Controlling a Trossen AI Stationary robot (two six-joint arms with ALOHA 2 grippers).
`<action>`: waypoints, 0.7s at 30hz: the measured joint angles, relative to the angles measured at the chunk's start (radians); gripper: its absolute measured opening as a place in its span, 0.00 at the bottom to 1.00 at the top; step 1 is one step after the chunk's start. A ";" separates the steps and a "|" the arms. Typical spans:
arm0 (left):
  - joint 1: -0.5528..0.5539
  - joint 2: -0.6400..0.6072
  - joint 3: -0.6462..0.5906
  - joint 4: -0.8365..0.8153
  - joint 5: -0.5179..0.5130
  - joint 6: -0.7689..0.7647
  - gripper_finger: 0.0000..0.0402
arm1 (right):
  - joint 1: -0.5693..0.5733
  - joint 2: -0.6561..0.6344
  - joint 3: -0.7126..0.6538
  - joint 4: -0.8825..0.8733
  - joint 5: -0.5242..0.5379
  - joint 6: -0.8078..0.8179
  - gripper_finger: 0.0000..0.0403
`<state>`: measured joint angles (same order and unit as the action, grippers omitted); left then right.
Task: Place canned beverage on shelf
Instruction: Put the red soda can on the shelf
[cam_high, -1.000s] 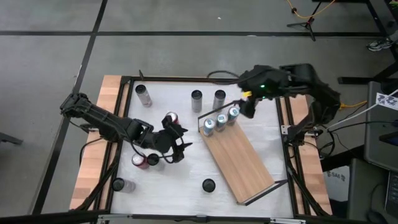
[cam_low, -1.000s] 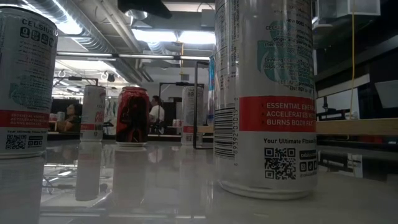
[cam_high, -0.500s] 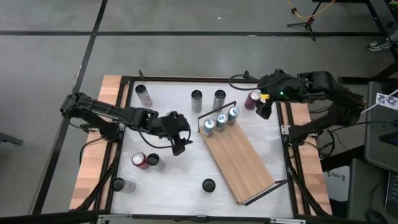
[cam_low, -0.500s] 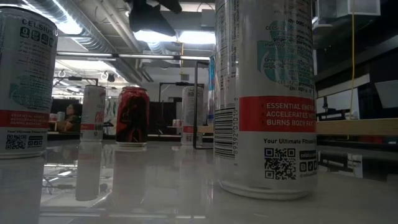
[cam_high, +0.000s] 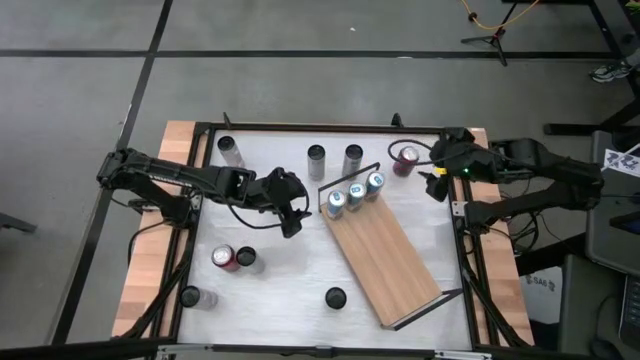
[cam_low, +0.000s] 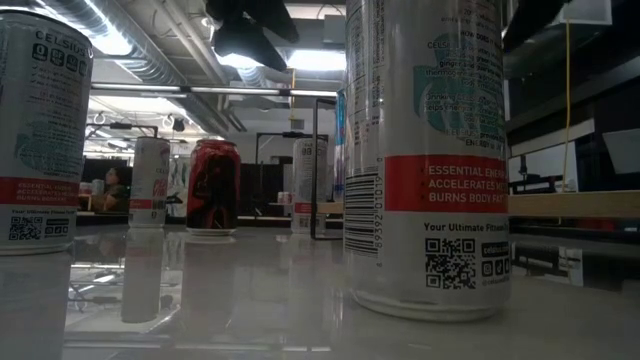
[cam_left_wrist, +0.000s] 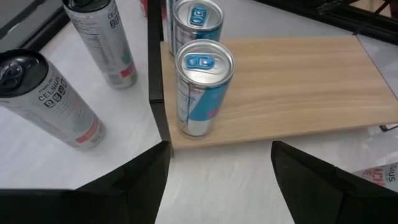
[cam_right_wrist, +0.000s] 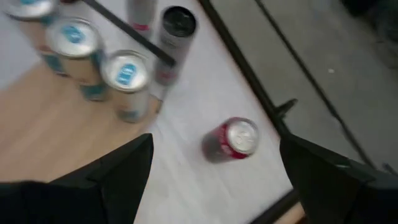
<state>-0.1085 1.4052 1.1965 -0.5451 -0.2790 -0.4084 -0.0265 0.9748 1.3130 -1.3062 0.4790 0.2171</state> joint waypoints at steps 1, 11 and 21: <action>0.000 0.000 0.000 0.001 0.000 0.000 0.68 | 0.000 -0.009 -0.012 0.000 0.008 -0.013 0.84; 0.000 0.000 0.000 0.007 -0.006 0.000 0.68 | -0.057 -0.019 -0.049 0.040 0.039 -0.164 0.84; 0.003 0.000 0.000 0.008 -0.027 -0.007 0.68 | -0.126 0.016 -0.049 0.140 0.010 -0.204 0.84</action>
<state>-0.1058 1.4052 1.1965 -0.5373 -0.3058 -0.4156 -0.1520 0.9908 1.2644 -1.1665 0.4886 0.0126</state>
